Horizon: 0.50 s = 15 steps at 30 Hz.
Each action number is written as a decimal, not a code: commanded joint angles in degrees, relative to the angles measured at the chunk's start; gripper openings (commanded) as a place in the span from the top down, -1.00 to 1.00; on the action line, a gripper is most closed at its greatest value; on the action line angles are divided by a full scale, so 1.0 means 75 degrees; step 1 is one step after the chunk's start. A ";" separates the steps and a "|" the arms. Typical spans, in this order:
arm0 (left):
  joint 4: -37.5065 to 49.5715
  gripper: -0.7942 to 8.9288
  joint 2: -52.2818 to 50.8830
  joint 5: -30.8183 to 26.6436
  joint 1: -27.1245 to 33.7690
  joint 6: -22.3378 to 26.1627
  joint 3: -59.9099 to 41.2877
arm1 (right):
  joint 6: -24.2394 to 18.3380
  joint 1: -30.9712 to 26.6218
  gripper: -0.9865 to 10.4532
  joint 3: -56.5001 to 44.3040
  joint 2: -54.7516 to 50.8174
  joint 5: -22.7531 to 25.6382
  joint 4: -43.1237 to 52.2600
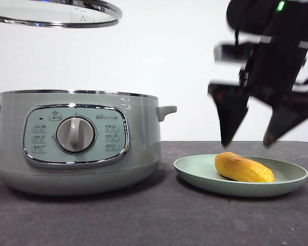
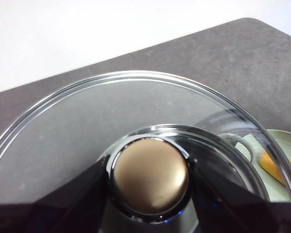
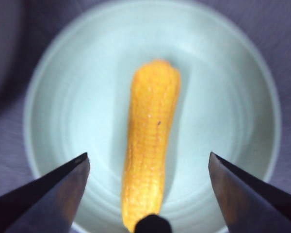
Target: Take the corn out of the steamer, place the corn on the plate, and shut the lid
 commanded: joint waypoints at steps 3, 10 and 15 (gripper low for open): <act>0.0530 0.85 0.0481 0.0466 0.0006 -0.0262 0.0093 | 0.0076 -0.0020 0.11 -0.0061 -0.0886 0.0020 -0.0163; 0.0831 0.85 0.1431 0.0662 0.0000 -0.0323 0.0093 | 0.0076 -0.0099 0.11 -0.0061 -0.1982 0.0026 -0.0204; 0.0868 0.85 0.1988 0.0667 0.0000 -0.0323 0.0093 | 0.0073 -0.0219 0.11 -0.0061 -0.2340 0.0256 -0.0405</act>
